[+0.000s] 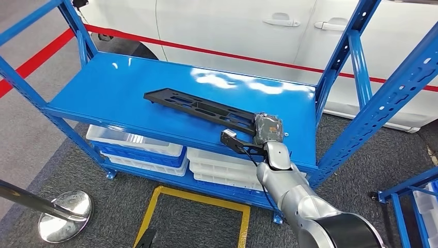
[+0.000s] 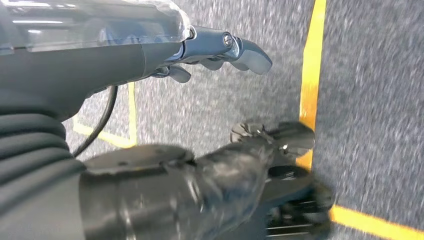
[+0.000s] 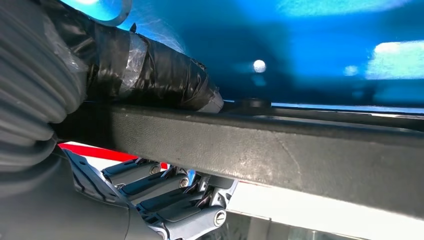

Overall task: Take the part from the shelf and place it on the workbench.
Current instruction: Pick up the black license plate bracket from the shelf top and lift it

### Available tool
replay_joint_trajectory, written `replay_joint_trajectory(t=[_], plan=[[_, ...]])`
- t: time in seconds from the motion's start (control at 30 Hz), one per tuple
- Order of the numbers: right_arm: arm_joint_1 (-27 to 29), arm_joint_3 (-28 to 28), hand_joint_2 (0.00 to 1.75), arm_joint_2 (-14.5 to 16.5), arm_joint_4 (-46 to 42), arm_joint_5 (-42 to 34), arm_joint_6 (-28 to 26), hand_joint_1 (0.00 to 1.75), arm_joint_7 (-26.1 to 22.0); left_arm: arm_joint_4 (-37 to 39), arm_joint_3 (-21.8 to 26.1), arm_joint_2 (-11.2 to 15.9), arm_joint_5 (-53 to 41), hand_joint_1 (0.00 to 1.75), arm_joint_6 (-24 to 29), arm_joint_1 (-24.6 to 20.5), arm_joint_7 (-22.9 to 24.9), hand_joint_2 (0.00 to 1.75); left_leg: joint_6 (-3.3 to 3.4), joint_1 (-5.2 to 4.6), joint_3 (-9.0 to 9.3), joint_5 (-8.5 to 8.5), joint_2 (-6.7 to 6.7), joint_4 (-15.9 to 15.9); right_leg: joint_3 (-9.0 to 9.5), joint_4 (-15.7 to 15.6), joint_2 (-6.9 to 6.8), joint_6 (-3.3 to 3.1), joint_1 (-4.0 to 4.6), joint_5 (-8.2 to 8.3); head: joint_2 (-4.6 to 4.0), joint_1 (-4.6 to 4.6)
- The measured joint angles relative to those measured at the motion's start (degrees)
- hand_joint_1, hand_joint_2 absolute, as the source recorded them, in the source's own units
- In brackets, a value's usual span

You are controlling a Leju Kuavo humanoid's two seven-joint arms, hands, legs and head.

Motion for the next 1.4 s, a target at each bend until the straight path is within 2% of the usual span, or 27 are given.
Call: replay_joint_trajectory(t=[0.07,0.1,0.23,0.3,0.37,0.4,0.43,0.47,0.53,0.57,0.6,0.63,0.67,0.73,0.77,0.8,0.87,0.9,0.93,0.97,1.0,1.07,1.13,1.23,1.27,1.33,1.4], plan=[[-0.06,-0.15,1.75,-0.04,-0.02,0.05,-0.15,1.75,0.13,0.0,-0.28,0.04,0.53,0.0,0.54,-0.21,0.17,1.75,0.26,0.01,3.53,2.77,-0.04,-7.33,-0.21,0.51,0.15,0.54,0.07,-0.19,0.0,0.01],[-0.08,-0.29,1.75,-0.09,-0.03,0.08,-0.23,1.75,0.18,0.0,-0.3,0.07,0.93,0.0,0.47,-0.29,0.21,1.75,0.56,-0.08,4.33,3.16,-0.08,-9.18,-0.38,0.69,0.24,0.91,0.16,-0.2,0.0,0.03],[-0.13,-0.88,1.75,-0.41,-0.07,0.15,-0.3,1.75,0.24,0.0,-0.23,0.26,1.59,0.0,-0.45,-0.37,0.11,1.75,2.25,-0.27,4.51,3.46,0.04,-10.09,-0.78,0.98,0.51,2.28,0.17,-0.34,0.0,0.11],[-0.11,-1.18,1.75,-0.6,-0.07,0.29,-0.32,1.75,0.38,0.0,-0.23,0.26,1.6,0.0,-0.67,-0.44,0.11,1.75,3.06,-0.18,4.52,3.81,0.26,-10.47,-2.55,4.82,0.54,2.74,-0.01,-2.86,0.0,0.14],[0.04,-1.45,1.75,-0.78,-0.06,0.52,-0.38,1.75,0.69,0.0,-0.22,0.26,1.6,0.0,-0.57,-0.42,0.36,1.75,3.43,-0.35,4.29,3.89,0.39,-10.47,-6.17,12.46,0.54,3.03,-0.08,-6.53,0.0,0.14],[0.14,-1.56,1.75,-0.88,-0.06,0.63,-0.4,1.75,0.86,0.0,-0.21,0.26,1.61,0.0,-0.52,-0.36,0.52,1.75,3.48,-0.43,4.21,3.9,0.42,-10.44,-7.71,15.62,0.54,3.11,-0.1,-7.52,0.0,0.13],[0.19,-1.66,1.75,-0.97,-0.06,0.71,-0.4,1.75,1.02,0.0,-0.19,0.27,1.61,0.0,-0.48,-0.31,0.64,1.75,3.51,-0.48,4.19,3.89,0.4,-10.4,-8.39,16.95,0.54,3.1,-0.12,-7.42,0.0,0.13],[0.19,-1.77,1.75,-1.03,-0.06,0.75,-0.4,1.75,1.11,0.0,-0.18,0.27,1.62,0.0,-0.48,-0.28,0.74,1.75,3.52,-0.51,4.25,3.86,0.36,-10.37,-7.89,15.95,0.54,2.98,-0.12,-6.22,0.0,0.13],[0.04,-2.09,1.75,-1.11,-0.07,0.77,-0.45,1.75,1.27,0.0,-0.15,0.22,1.6,0.0,-0.48,-0.25,0.85,1.75,3.43,-0.54,4.5,3.74,0.23,-10.33,-4.19,8.43,0.55,2.35,0.03,-2.35,0.0,0.14],[-0.08,-2.26,1.75,-1.14,-0.08,0.77,-0.51,1.75,1.31,0.0,-0.15,0.15,1.59,0.0,-0.48,-0.27,0.88,1.75,3.26,-0.67,4.54,3.64,0.18,-10.26,-2.32,4.56,0.52,1.96,0.21,-0.99,0.0,0.12],[-0.21,-2.39,1.75,-1.16,-0.09,0.77,-0.56,1.75,1.34,0.0,-0.14,0.1,1.58,0.0,-0.48,-0.3,0.89,1.75,3.02,-0.69,4.52,3.57,0.15,-10.23,-1.08,1.87,0.49,1.63,0.43,-0.28,0.0,0.13],[-0.31,-2.46,1.75,-1.17,-0.09,0.77,-0.6,1.75,1.34,0.0,-0.14,0.05,1.57,0.0,-0.48,-0.32,0.9,1.75,2.71,-0.67,4.48,3.52,0.14,-10.22,-0.57,0.64,0.47,1.38,0.68,-0.21,0.0,0.11],[-0.37,-2.49,1.75,-1.17,-0.1,0.77,-0.62,1.75,1.33,0.0,-0.13,0.03,1.56,0.0,-0.48,-0.35,0.91,1.75,2.34,-0.65,4.46,3.52,0.12,-10.26,-0.53,0.47,0.45,1.27,0.83,-0.26,0.0,0.11],[-0.44,-2.51,1.75,-1.14,-0.11,0.79,-0.59,1.75,1.32,0.0,-0.11,0.04,1.55,0.0,-0.48,-0.36,0.97,1.75,1.7,-0.56,4.48,3.36,0.09,-10.15,-0.19,-0.08,0.36,0.86,0.57,0.07,0.0,0.11],[-0.49,-2.51,1.75,-1.11,-0.11,0.82,-0.55,1.75,1.36,0.0,-0.1,0.05,1.55,0.0,-0.44,-0.36,1.02,1.75,1.45,-0.55,4.12,2.68,0.07,-9.28,0.03,-0.43,0.21,0.58,0.34,0.29,0.0,0.03],[-0.52,-2.51,1.75,-1.09,-0.11,0.88,-0.5,1.75,1.44,0.0,-0.09,0.07,1.55,0.0,-0.39,-0.37,1.07,1.75,1.22,-0.53,3.2,1.37,0.06,-7.24,0.2,-0.75,0.03,0.33,0.09,0.5,0.0,-0.06],[-0.55,-2.53,1.75,-1.11,-0.1,1.1,-0.39,1.75,1.78,0.0,-0.07,0.1,1.53,0.0,-0.25,-0.25,1.17,1.75,0.72,-0.31,-0.16,-2.33,0.07,-0.1,0.09,-0.87,-0.25,0.07,0.0,0.6,0.0,-0.21],[-0.54,-2.54,1.75,-1.14,-0.1,1.23,-0.36,1.75,1.94,0.0,-0.06,0.12,1.52,0.0,-0.2,-0.11,1.2,1.75,0.44,-0.19,-1.8,-3.59,0.08,3.29,0.0,-0.85,-0.3,0.06,-0.02,0.6,0.0,-0.2],[-0.54,-2.56,1.75,-1.16,-0.1,1.35,-0.33,1.75,2.04,0.0,-0.04,0.15,1.51,0.0,-0.14,0.03,1.21,1.75,0.19,-0.04,-2.72,-3.84,0.09,5.15,-0.07,-0.81,-0.29,0.07,-0.06,0.6,0.0,-0.2],[-0.55,-2.57,1.75,-1.17,-0.1,1.44,-0.32,1.75,2.09,0.0,-0.03,0.19,1.51,0.0,-0.09,0.14,1.21,1.75,-0.02,0.11,-2.59,-2.97,0.1,4.82,-0.1,-0.73,-0.26,0.12,-0.13,0.59,0.0,-0.2],[-0.59,-2.6,1.75,-1.19,-0.1,1.52,-0.32,1.75,2.12,0.0,-0.02,0.25,1.51,0.0,-0.06,0.18,1.21,1.75,-0.19,0.28,-1.41,-1.2,0.12,2.34,-0.1,-0.59,-0.21,0.24,-0.25,0.53,0.0,-0.2],[-0.76,-2.7,1.75,-1.22,-0.1,1.9,-0.31,1.75,2.34,0.0,-0.01,0.37,1.5,0.0,0.0,0.13,1.21,1.75,-0.37,0.47,2.19,2.24,0.15,-5.25,-0.33,0.13,-0.05,0.87,-0.34,0.19,0.0,-0.21],[-1.11,-2.77,1.75,-1.32,-0.1,2.82,-0.19,1.75,2.92,0.0,0.01,0.44,1.42,0.0,0.04,0.09,1.21,1.75,0.2,0.31,3.92,3.27,0.08,-9.25,-0.83,0.83,0.2,1.73,-0.21,0.01,0.0,-0.17],[-2.26,-2.76,1.75,-1.78,-0.12,4.89,0.98,1.75,4.13,0.0,0.02,0.52,1.34,0.0,0.18,0.15,1.21,1.75,1.66,-0.01,3.67,3.42,0.04,-9.44,-1.23,1.03,0.41,2.77,-0.37,0.1,0.0,-0.15],[-2.89,-2.74,1.75,-2.05,-0.13,5.4,1.58,1.75,4.45,0.0,0.02,0.54,1.35,0.0,0.21,0.13,1.19,1.75,2.12,-0.01,3.66,3.62,0.08,-9.61,-1.59,1.77,0.42,3.02,-0.52,-0.49,0.0,-0.13],[-4.32,-2.59,1.75,-2.72,-0.15,5.88,2.88,1.75,4.92,0.0,0.04,0.54,1.38,0.0,0.21,0.08,1.15,1.75,2.92,0.0,3.55,3.93,0.19,-9.86,-3.82,6.58,0.45,3.31,-0.69,-3.42,0.0,-0.11],[-5.51,-2.22,1.75,-3.44,-0.14,6.01,4.27,1.75,5.3,0.0,0.08,0.54,1.46,0.0,0.17,0.14,1.12,1.75,3.27,-0.2,3.28,3.99,0.19,-9.81,-7.38,13.99,0.46,3.45,-0.69,-6.65,0.0,-0.13]])
